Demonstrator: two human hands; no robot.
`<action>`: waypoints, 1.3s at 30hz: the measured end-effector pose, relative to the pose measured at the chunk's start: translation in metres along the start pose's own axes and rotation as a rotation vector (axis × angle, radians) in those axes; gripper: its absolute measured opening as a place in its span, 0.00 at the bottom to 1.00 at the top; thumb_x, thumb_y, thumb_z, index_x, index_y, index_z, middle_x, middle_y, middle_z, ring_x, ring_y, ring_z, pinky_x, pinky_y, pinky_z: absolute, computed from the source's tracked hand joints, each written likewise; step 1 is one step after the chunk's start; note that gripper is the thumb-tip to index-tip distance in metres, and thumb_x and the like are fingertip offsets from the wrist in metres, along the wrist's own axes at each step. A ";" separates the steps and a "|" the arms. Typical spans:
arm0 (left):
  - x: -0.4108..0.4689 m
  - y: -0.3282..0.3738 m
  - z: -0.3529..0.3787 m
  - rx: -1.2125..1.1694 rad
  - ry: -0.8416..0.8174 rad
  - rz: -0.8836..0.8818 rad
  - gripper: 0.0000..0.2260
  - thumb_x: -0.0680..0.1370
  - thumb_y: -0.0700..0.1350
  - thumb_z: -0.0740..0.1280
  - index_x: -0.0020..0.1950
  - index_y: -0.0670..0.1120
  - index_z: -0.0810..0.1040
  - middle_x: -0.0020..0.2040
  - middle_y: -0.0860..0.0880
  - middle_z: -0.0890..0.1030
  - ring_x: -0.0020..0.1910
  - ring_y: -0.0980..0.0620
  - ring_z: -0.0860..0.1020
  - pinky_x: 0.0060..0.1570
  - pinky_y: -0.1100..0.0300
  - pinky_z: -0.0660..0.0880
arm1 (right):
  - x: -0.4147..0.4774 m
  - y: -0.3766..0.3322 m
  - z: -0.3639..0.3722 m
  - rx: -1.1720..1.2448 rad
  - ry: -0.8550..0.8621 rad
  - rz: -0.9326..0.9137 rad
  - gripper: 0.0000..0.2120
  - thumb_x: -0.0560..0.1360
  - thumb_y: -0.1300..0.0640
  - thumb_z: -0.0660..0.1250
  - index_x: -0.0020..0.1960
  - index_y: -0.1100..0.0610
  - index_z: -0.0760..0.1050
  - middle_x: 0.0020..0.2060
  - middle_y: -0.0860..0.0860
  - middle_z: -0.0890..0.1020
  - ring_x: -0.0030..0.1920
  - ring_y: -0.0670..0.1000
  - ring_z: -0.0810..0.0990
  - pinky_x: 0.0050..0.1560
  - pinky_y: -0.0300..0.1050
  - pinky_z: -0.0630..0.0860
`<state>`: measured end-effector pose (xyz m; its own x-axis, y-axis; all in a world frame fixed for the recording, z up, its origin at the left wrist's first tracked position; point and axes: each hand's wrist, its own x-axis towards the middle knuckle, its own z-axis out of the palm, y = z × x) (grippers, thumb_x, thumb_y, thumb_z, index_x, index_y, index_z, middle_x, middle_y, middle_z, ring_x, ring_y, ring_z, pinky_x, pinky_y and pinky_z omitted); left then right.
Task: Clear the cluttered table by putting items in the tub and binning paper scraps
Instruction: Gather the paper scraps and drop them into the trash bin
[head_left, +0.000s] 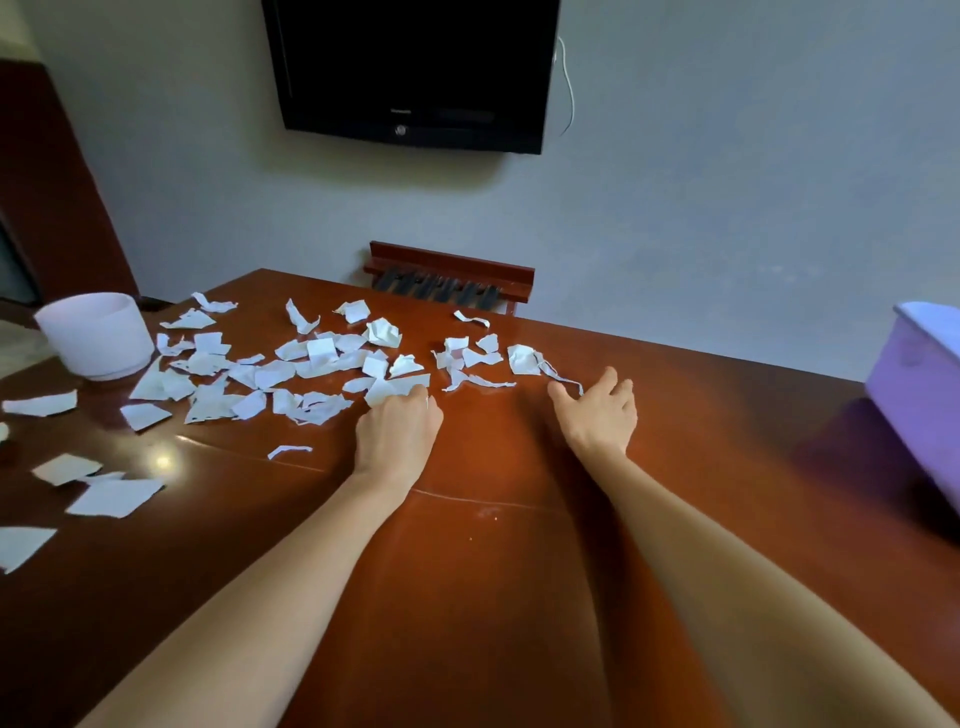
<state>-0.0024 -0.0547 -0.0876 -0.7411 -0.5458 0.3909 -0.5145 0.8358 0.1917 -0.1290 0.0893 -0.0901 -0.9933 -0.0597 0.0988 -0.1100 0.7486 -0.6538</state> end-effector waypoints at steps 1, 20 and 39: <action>0.006 0.000 0.003 -0.012 0.016 -0.017 0.14 0.82 0.46 0.54 0.48 0.42 0.76 0.37 0.48 0.74 0.35 0.53 0.74 0.35 0.66 0.71 | 0.009 -0.005 0.005 -0.025 -0.031 -0.024 0.39 0.76 0.39 0.58 0.76 0.59 0.49 0.76 0.61 0.52 0.77 0.59 0.49 0.77 0.53 0.49; 0.052 -0.011 0.030 0.121 0.037 -0.135 0.16 0.82 0.50 0.56 0.54 0.41 0.78 0.52 0.43 0.75 0.40 0.50 0.77 0.41 0.62 0.75 | 0.030 -0.072 0.069 -0.374 -0.087 -0.651 0.22 0.80 0.48 0.55 0.70 0.56 0.65 0.68 0.58 0.69 0.67 0.58 0.68 0.66 0.52 0.67; -0.004 0.049 -0.045 -0.475 0.232 -0.181 0.16 0.80 0.47 0.58 0.48 0.37 0.80 0.43 0.40 0.82 0.38 0.51 0.75 0.29 0.70 0.63 | -0.047 -0.001 -0.039 0.501 -0.016 -0.031 0.13 0.77 0.56 0.62 0.36 0.59 0.71 0.34 0.55 0.77 0.32 0.50 0.74 0.32 0.39 0.68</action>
<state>-0.0052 -0.0093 -0.0388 -0.5168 -0.7008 0.4916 -0.3340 0.6939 0.6380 -0.0812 0.1173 -0.0647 -0.9892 -0.0900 0.1153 -0.1393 0.3378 -0.9308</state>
